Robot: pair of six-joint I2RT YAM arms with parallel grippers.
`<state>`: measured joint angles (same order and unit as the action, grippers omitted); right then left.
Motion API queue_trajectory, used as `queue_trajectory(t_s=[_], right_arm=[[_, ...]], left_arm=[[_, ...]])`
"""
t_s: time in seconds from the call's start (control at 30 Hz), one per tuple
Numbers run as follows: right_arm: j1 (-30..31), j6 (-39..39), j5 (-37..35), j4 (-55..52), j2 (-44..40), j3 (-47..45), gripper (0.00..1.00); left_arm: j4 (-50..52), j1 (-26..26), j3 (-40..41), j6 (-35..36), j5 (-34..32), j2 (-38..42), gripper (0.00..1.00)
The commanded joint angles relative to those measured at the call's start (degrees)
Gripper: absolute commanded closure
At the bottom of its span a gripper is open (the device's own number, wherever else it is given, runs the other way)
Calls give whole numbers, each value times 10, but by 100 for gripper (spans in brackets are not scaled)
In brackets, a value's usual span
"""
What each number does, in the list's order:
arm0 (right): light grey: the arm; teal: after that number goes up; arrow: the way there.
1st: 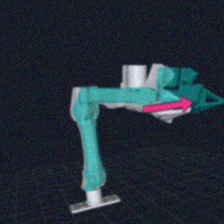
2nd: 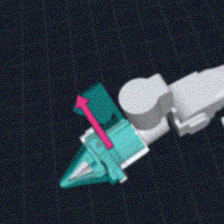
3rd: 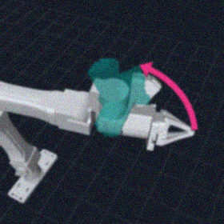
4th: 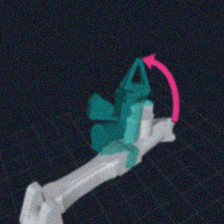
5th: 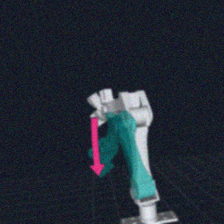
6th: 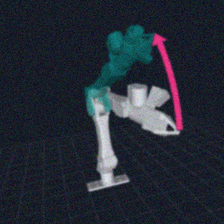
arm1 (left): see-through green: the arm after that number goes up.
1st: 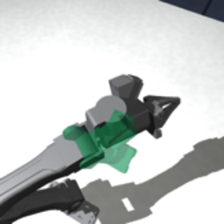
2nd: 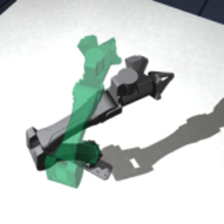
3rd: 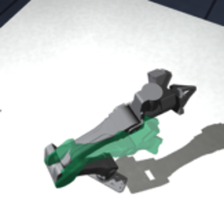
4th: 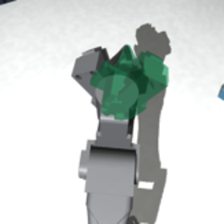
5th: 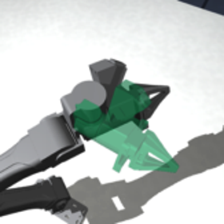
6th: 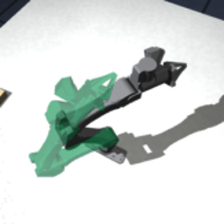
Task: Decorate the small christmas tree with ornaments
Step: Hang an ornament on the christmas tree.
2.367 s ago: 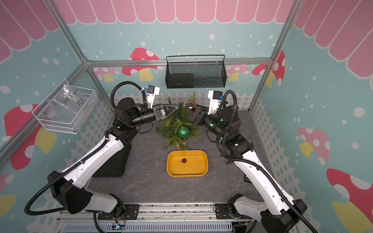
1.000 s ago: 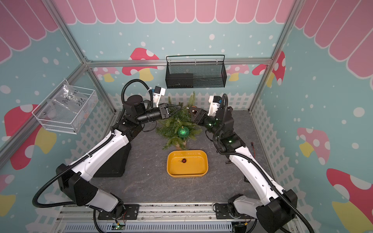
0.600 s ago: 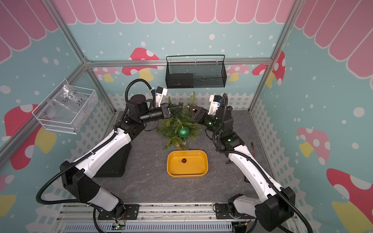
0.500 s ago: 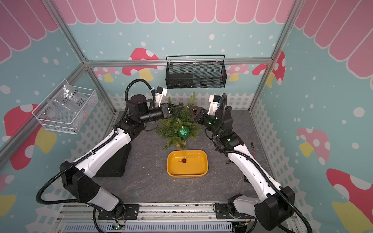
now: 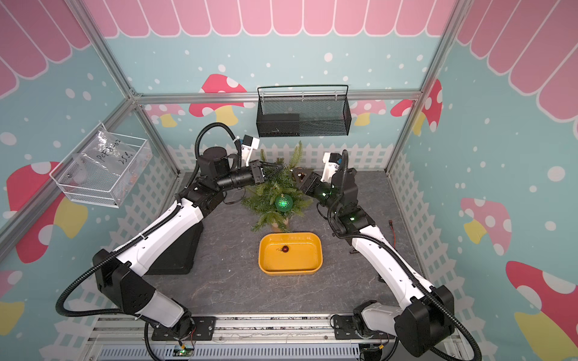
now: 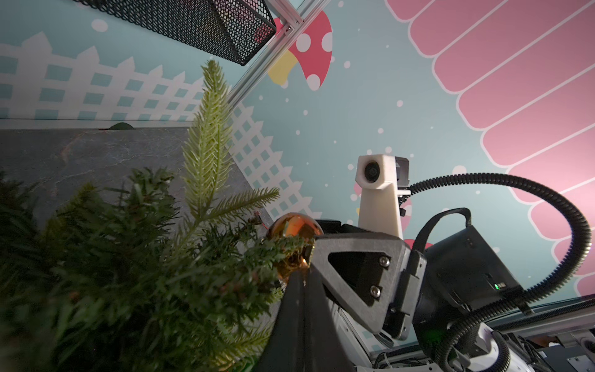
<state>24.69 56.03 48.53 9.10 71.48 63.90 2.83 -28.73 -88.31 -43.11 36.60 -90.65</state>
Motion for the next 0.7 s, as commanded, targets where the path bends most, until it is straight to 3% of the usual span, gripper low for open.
queue_trajectory(t_s=[0.0, 0.1, 0.67], right_arm=[[-4, 10, -5, 22, -19, -9, 60], [-3, 12, -7, 26, -24, -14, 59], [-4, 24, -28, 56, -4, 28, 59]], left_arm=[[10, -3, 10, 2, -11, 7, 100], [10, -3, 14, 2, -16, 11, 97], [-4, -4, -12, -17, -19, 0, 100]])
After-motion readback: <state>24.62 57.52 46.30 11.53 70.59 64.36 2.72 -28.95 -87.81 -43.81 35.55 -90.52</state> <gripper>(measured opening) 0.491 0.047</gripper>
